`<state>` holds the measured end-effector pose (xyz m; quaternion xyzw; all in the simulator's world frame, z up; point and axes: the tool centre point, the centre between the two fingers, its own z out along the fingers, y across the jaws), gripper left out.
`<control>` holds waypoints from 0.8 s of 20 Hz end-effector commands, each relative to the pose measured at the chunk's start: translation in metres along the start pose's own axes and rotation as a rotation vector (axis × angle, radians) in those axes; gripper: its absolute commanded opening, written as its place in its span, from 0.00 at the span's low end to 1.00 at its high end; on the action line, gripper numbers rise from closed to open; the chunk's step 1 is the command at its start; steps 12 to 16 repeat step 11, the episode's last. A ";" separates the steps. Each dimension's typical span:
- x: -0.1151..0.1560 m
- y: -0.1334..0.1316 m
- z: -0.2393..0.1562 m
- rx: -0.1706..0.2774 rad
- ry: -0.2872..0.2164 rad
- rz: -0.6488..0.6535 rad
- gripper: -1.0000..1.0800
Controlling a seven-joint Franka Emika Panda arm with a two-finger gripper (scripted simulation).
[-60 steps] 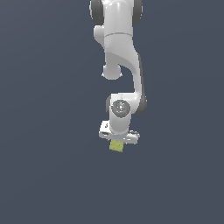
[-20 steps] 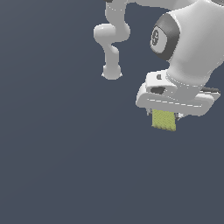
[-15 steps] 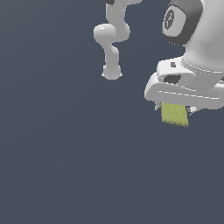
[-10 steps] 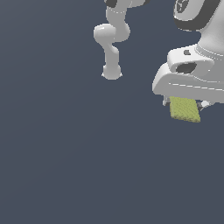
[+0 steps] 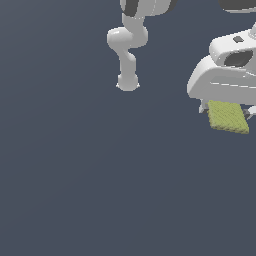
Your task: Pick up the object and move it to a goal position.
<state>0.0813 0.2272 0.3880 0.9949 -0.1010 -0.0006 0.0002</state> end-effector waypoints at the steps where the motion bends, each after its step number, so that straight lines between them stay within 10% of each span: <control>1: 0.001 -0.002 -0.005 0.001 0.001 0.000 0.00; 16: 0.002 -0.006 -0.011 0.001 0.001 0.000 0.00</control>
